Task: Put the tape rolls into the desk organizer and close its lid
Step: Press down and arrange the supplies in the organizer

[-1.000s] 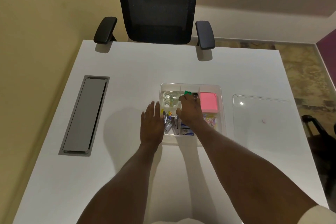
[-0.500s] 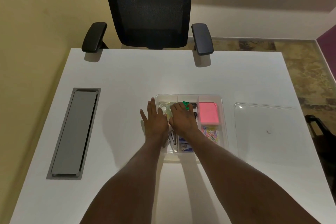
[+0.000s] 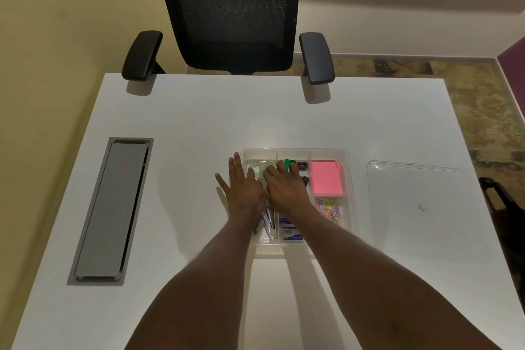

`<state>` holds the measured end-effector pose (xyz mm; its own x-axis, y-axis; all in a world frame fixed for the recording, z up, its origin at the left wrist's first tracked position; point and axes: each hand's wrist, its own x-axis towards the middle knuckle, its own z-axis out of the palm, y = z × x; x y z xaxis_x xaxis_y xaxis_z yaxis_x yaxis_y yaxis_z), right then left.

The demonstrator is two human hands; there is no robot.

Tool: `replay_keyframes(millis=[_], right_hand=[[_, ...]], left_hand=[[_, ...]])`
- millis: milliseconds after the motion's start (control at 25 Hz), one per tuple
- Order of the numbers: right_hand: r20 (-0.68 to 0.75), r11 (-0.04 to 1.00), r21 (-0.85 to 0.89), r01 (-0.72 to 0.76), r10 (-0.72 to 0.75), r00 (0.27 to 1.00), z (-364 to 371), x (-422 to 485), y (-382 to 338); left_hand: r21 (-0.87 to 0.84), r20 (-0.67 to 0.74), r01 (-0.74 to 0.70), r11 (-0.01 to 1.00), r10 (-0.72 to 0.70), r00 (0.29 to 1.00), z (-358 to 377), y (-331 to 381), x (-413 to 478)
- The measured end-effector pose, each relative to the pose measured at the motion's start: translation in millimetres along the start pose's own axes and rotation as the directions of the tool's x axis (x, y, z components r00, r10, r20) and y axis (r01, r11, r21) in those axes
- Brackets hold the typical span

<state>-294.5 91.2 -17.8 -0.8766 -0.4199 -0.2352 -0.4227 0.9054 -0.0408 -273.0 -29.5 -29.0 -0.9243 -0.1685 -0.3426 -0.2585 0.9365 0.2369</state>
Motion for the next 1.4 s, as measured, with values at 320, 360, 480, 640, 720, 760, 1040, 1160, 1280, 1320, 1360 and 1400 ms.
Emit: replay_keyframes(millis=[320,360,480,640,720,760,1040,1160,1280,1320,1360,1400], right_hand=[[0.000,1.000,0.026,-0.018,0.018,1.000,3,2,1],[0.008,1.000,0.025,-0.016,0.016,1.000,4,1,1],[0.005,1.000,0.027,-0.012,0.012,1.000,4,0,3],[-0.041,0.998,0.038,-0.046,0.048,0.998,1,-2,5],[-0.042,0.997,0.042,-0.063,0.065,0.997,1,-4,6],[-0.020,0.997,0.044,-0.061,0.062,0.998,2,-5,6],[0.015,0.998,0.055,-0.038,0.037,0.999,7,-6,9],[0.024,0.997,0.072,-0.038,0.036,0.999,6,-5,8],[0.016,0.996,0.080,-0.034,0.032,0.999,4,-6,10],[-0.005,0.996,0.084,-0.039,0.040,0.999,3,-7,10],[-0.032,0.995,0.085,-0.044,0.047,0.998,2,-9,11],[-0.063,0.996,0.075,-0.044,0.049,0.997,1,-11,11]], left_hand=[[-0.010,-0.005,0.029,1.000,-0.029,1.000,-3,1,7],[-0.010,0.005,0.032,0.999,-0.032,0.999,-3,3,8],[-0.035,0.034,0.055,0.998,-0.054,0.998,-4,7,8],[-0.059,0.013,0.052,0.997,-0.051,0.999,-3,4,10],[-0.073,0.014,0.077,0.994,-0.076,0.997,-3,5,13],[-0.064,0.024,0.081,0.995,-0.080,0.997,-3,6,14],[-0.079,0.037,0.083,0.993,-0.080,0.996,-1,11,10],[-0.073,0.040,0.082,0.994,-0.079,0.996,-3,11,11],[-0.073,0.022,0.057,0.996,-0.055,0.998,-4,6,7],[-0.083,0.002,0.052,0.995,-0.052,0.999,-4,3,6],[-0.089,-0.020,0.046,0.995,-0.048,0.999,-4,0,3],[-0.084,-0.038,0.040,0.996,-0.043,0.998,-3,-3,1]])
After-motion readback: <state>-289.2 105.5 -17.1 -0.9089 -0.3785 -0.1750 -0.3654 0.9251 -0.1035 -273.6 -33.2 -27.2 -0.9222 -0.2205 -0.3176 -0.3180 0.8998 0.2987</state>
